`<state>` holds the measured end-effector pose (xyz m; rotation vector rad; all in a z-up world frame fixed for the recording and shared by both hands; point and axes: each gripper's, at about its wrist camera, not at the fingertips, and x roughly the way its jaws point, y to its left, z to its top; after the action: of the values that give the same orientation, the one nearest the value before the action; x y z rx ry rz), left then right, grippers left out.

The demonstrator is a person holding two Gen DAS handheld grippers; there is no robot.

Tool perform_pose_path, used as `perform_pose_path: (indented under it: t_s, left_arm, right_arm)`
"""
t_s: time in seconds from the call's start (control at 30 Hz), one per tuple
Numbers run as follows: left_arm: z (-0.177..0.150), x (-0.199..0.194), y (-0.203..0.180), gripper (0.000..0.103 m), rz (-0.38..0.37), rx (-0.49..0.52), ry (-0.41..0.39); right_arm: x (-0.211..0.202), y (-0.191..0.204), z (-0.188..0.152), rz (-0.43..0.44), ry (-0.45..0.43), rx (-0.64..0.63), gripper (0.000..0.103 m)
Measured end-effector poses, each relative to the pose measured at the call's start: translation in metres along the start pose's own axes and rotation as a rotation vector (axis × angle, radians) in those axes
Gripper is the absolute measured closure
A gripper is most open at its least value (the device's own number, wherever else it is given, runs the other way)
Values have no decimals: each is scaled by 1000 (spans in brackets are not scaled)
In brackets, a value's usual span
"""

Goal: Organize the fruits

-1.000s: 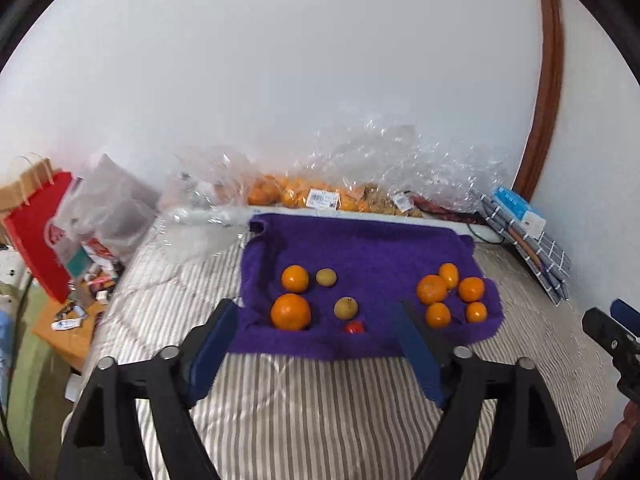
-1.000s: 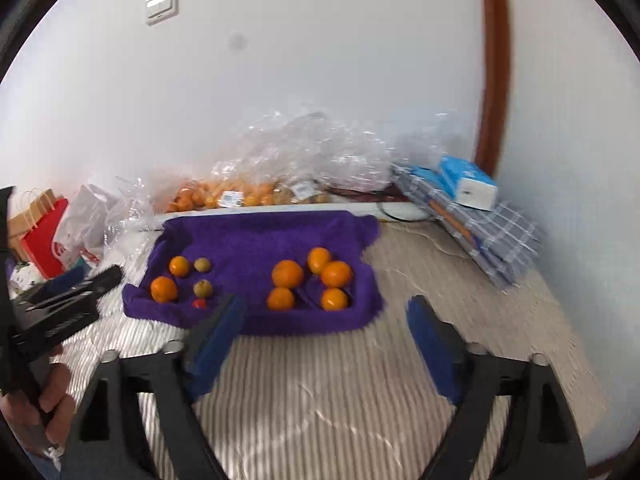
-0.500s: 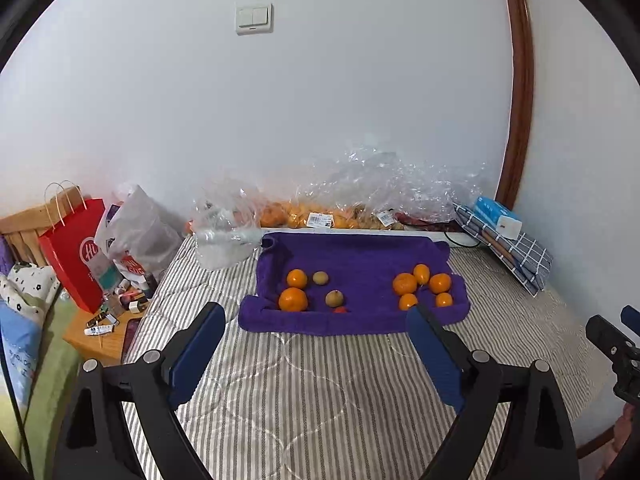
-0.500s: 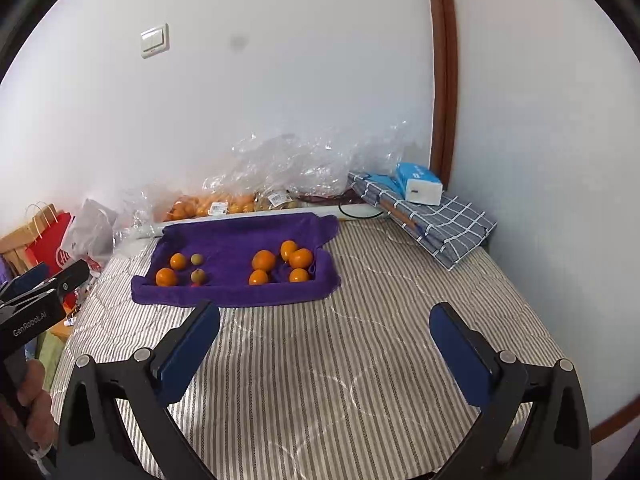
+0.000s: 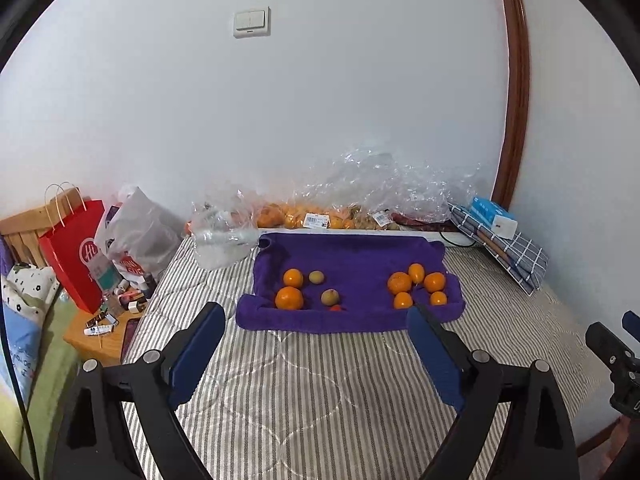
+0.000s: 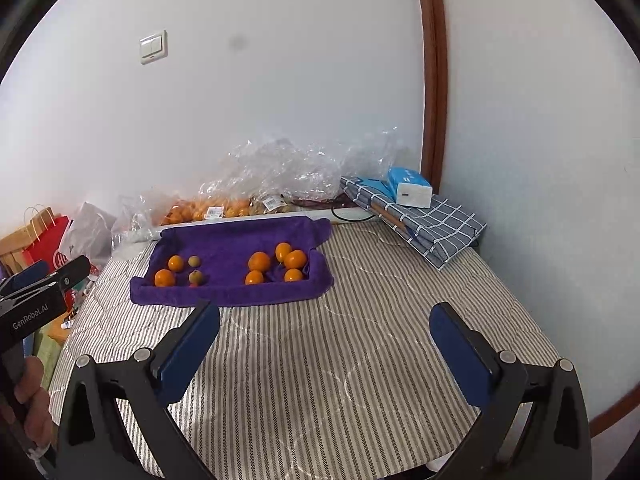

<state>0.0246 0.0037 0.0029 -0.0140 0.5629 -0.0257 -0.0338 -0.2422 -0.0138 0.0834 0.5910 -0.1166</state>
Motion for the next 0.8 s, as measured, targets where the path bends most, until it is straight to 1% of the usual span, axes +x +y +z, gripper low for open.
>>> perform_pose_path:
  t_s: [0.37, 0.8]
  left_arm:
    - [-2, -2, -1, 11, 4, 4, -7]
    - [-5, -1, 3, 11, 8, -8, 6]
  right_arm:
    - [2, 3, -6, 1, 7, 9, 0]
    - [3, 5, -8, -2, 9, 1, 0]
